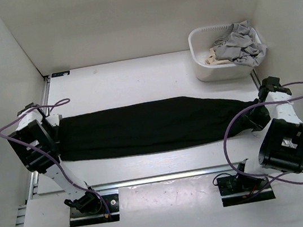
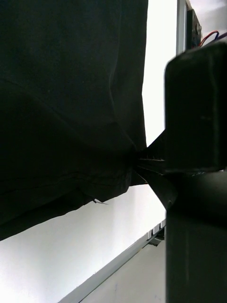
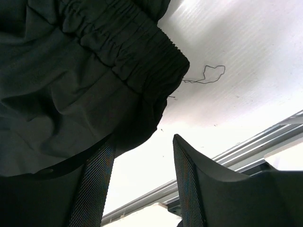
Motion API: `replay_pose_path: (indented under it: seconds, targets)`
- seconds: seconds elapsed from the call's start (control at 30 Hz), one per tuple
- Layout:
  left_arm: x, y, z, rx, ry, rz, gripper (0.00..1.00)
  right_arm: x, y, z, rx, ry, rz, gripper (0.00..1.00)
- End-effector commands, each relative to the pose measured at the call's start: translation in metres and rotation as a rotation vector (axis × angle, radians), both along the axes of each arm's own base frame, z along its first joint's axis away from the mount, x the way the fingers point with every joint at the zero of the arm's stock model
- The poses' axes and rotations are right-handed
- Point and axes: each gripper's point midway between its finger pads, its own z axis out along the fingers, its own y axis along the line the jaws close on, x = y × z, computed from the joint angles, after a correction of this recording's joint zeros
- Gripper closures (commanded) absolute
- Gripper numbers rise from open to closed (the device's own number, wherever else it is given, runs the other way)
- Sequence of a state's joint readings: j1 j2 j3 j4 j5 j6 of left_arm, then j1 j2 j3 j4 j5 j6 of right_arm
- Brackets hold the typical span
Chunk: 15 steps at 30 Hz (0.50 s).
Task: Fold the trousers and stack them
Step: Fold the trousers
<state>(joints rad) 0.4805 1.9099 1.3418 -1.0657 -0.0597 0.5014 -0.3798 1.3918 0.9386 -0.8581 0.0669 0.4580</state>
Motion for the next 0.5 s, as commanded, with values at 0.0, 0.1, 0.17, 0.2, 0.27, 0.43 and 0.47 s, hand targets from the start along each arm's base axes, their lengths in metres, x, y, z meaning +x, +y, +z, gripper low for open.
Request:
replay_pose_path:
  seconds: [0.0, 0.1, 0.17, 0.2, 0.27, 0.43, 0.47]
  targets:
    - [0.007, 0.001, 0.001, 0.005, -0.030, -0.008, 0.86, 0.004, 0.000, 0.000, -0.001, -0.031, 0.031, 0.43]
    - [0.009, -0.001, 0.003, -0.001, -0.044, -0.008, 0.86, 0.012, -0.002, 0.001, -0.003, -0.065, 0.023, 0.48]
    - [0.009, 0.000, 0.006, 0.003, -0.052, -0.008, 0.86, 0.016, -0.004, -0.008, -0.006, -0.058, 0.007, 0.54]
    - [0.013, 0.001, 0.011, 0.012, -0.069, -0.008, 0.86, 0.019, -0.005, -0.009, -0.006, -0.063, -0.003, 0.54]
    - [0.015, 0.003, 0.011, 0.016, -0.077, -0.019, 0.86, 0.026, -0.007, -0.017, -0.003, -0.065, -0.017, 0.54]
    - [0.015, 0.009, 0.013, 0.044, -0.072, -0.028, 0.86, 0.035, -0.010, -0.024, 0.005, -0.055, -0.035, 0.84]
    - [0.014, 0.011, 0.014, 0.044, -0.072, -0.019, 0.86, 0.034, -0.014, -0.024, -0.014, -0.047, -0.040, 0.90]
